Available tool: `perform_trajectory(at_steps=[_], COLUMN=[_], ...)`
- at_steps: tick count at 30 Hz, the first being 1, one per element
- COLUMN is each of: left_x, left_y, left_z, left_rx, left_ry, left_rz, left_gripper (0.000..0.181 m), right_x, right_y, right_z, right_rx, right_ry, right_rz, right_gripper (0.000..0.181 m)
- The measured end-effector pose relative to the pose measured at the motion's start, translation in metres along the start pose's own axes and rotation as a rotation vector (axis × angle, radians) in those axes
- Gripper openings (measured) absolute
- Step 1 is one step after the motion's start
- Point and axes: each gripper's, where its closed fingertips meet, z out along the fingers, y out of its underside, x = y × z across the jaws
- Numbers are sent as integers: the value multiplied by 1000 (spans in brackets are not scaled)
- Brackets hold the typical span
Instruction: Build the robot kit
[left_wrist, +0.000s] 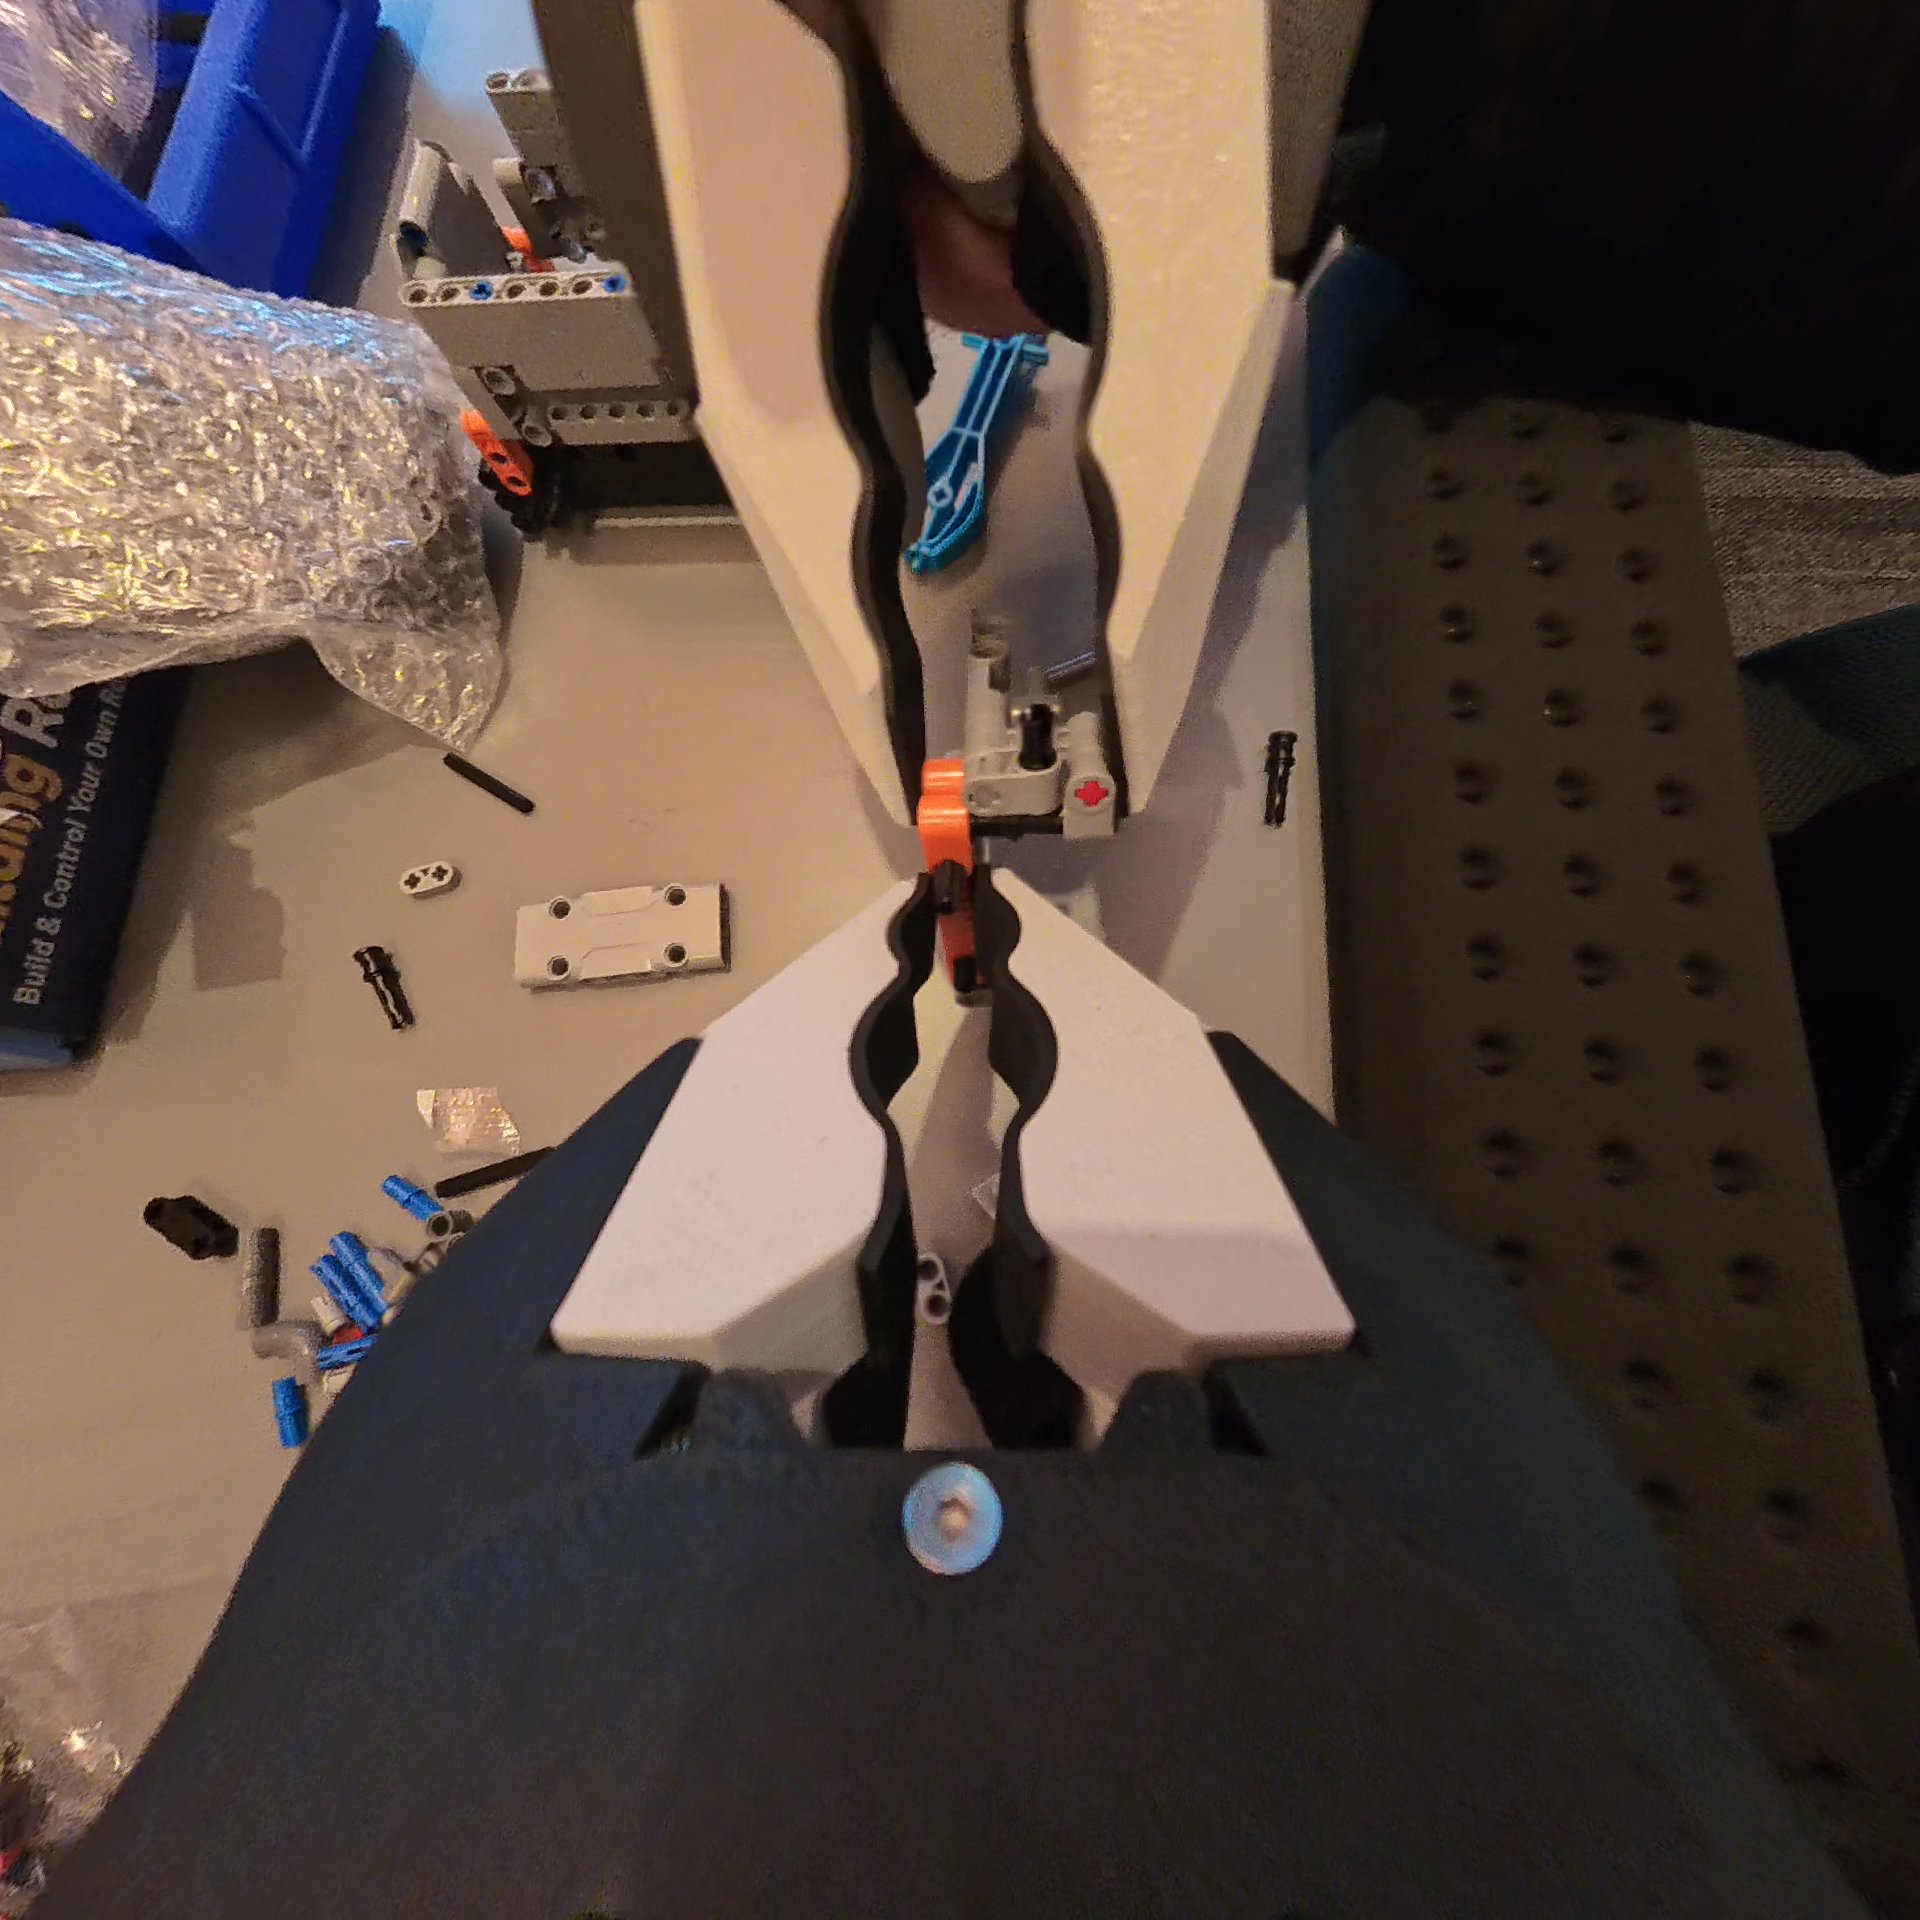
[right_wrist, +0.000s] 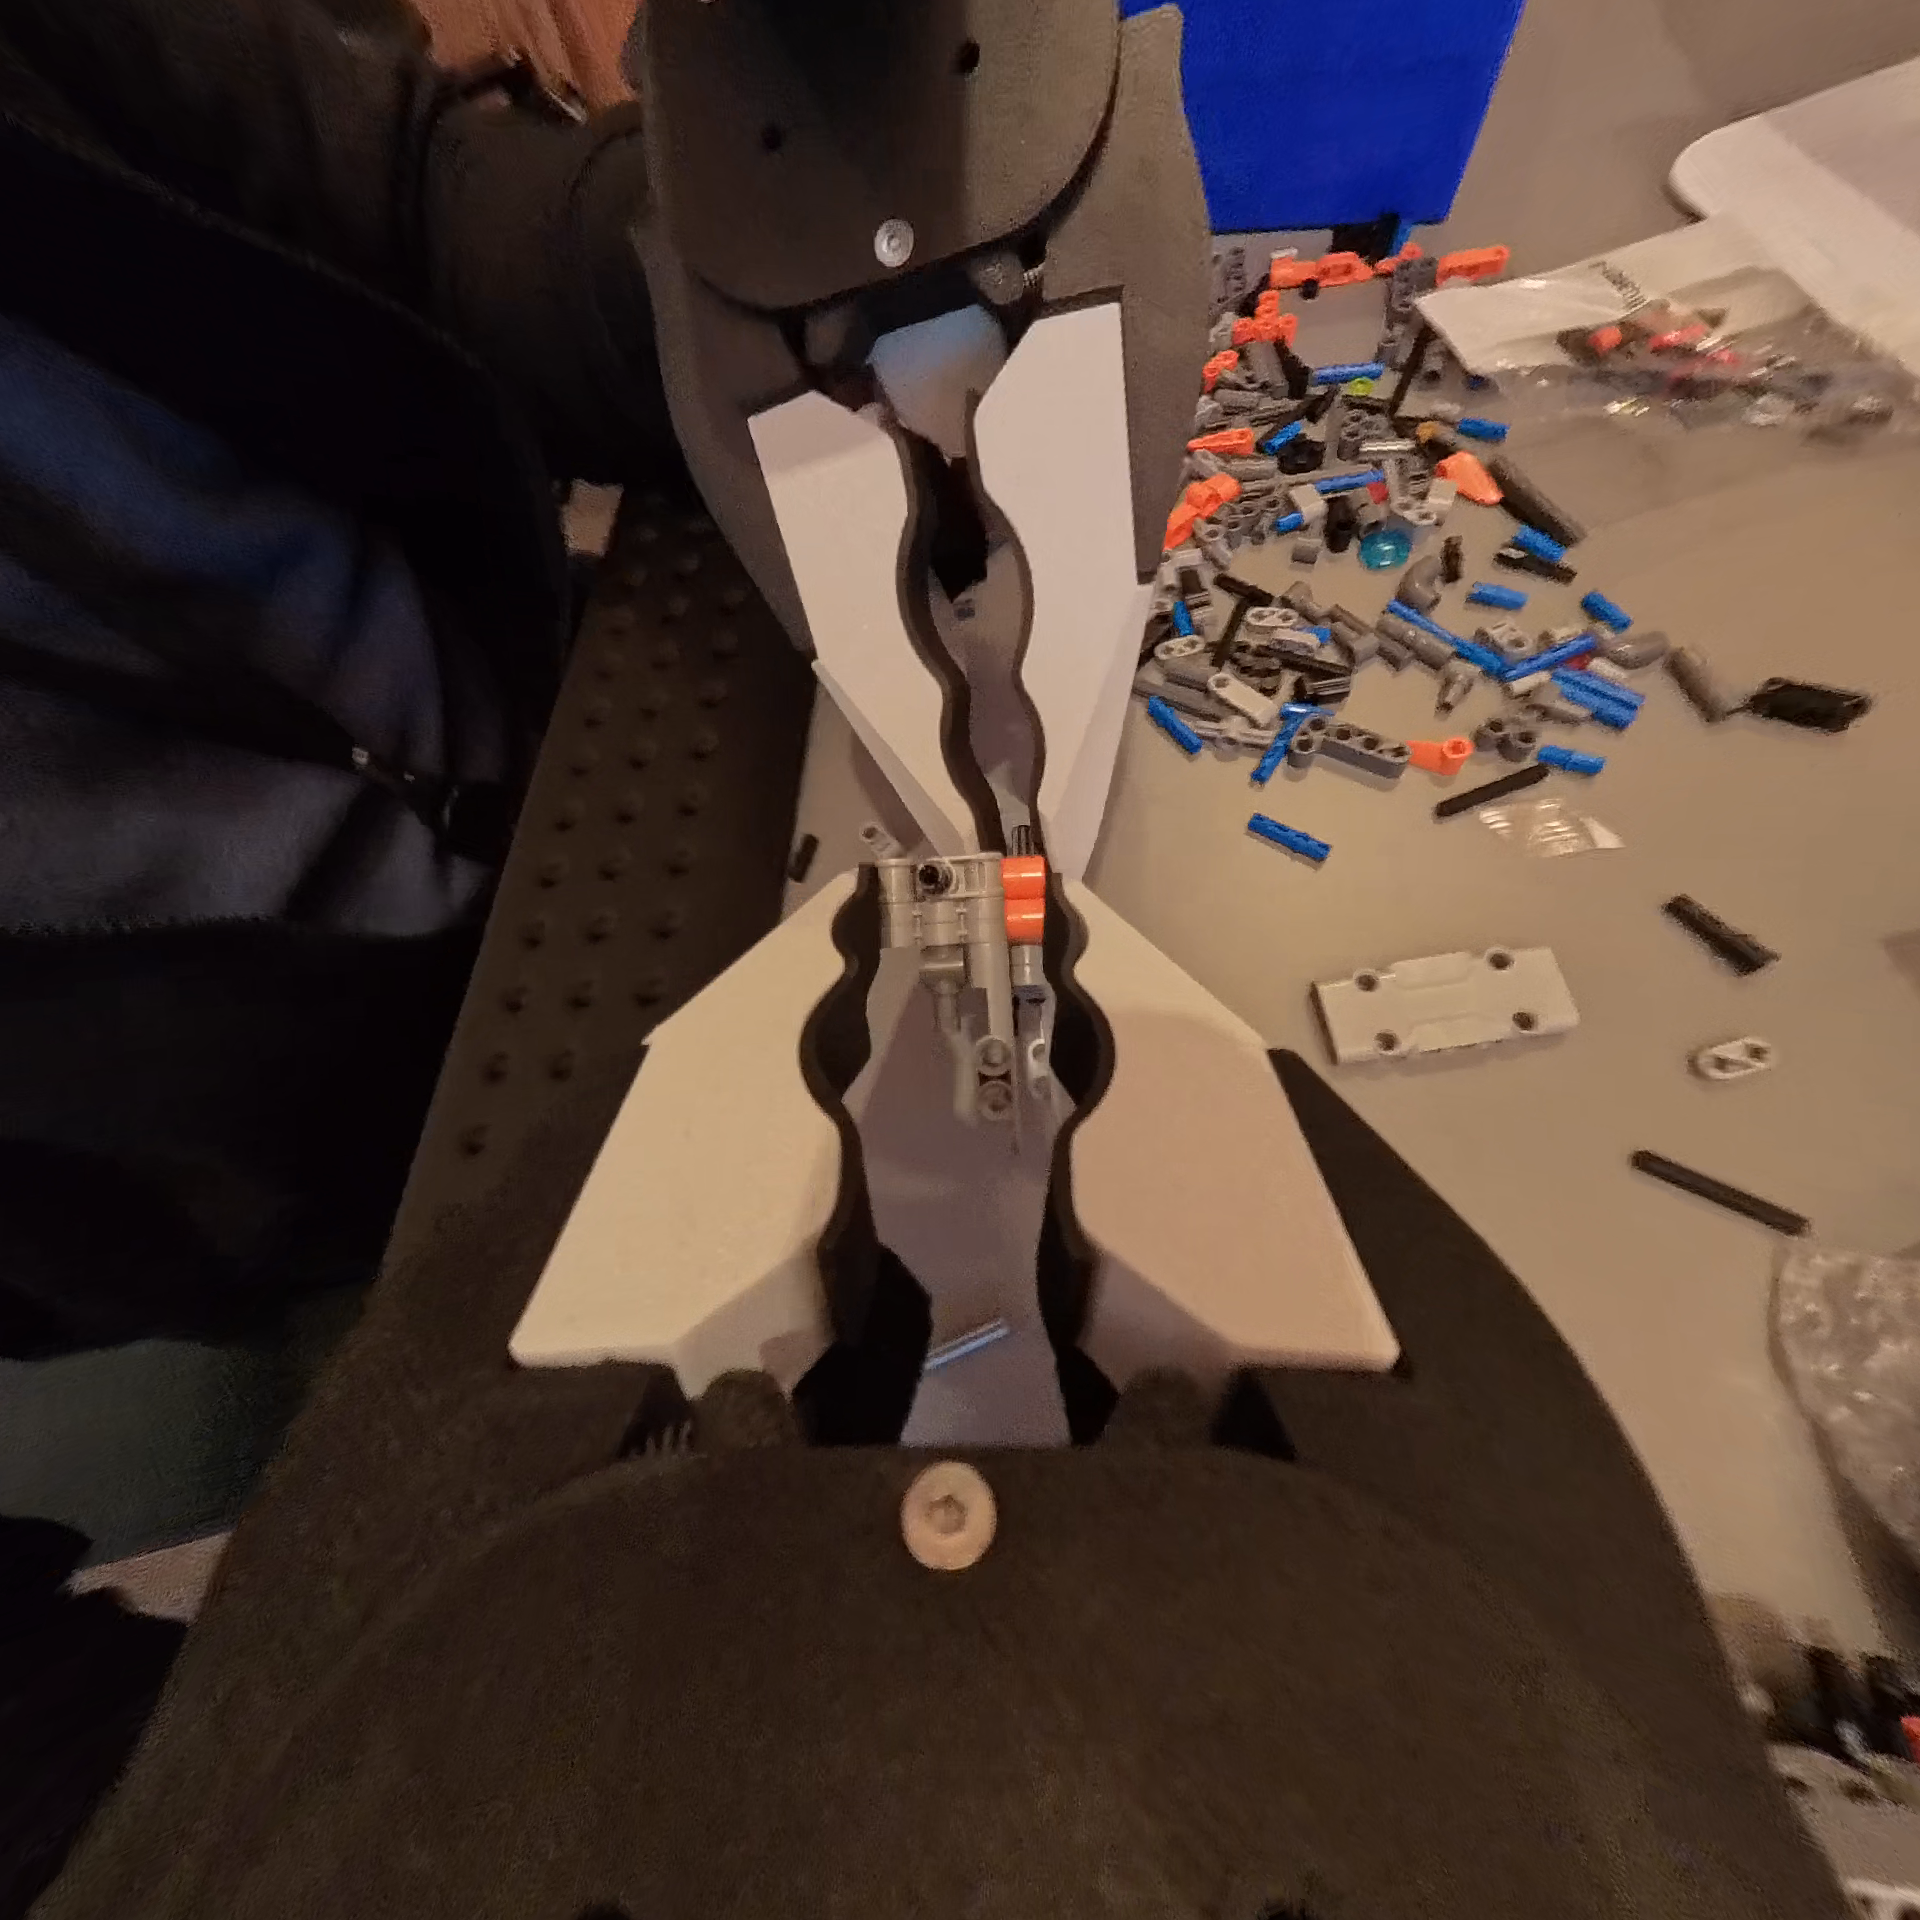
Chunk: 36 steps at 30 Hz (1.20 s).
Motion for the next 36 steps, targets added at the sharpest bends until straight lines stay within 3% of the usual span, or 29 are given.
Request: perform_trajectory(at_steps=[11, 22, 29, 33, 36], left_x=[-6, -8, -5, 3, 4], left_y=[9, 16, 14, 4, 2], left_z=[4, 13, 17, 10, 8], left_rx=[-36, -70, -41, 38, 67], left_ry=[-12, -11, 50, 137, 157], left_rz=[-10, -21, -81, -121, -133], left_gripper=[3, 3, 5, 29, 28], right_x=[12, 16, 16, 17, 16], right_y=[6, 14, 16, 16, 16], right_z=[2, 7, 2, 2, 2], right_rx=[-62, -100, -20, -12, -3], right_ry=[202, 219, 102, 114, 105], right_rz=[-79, -94, 23, 1, 0], right_gripper=[30, 27, 28, 28, 28])
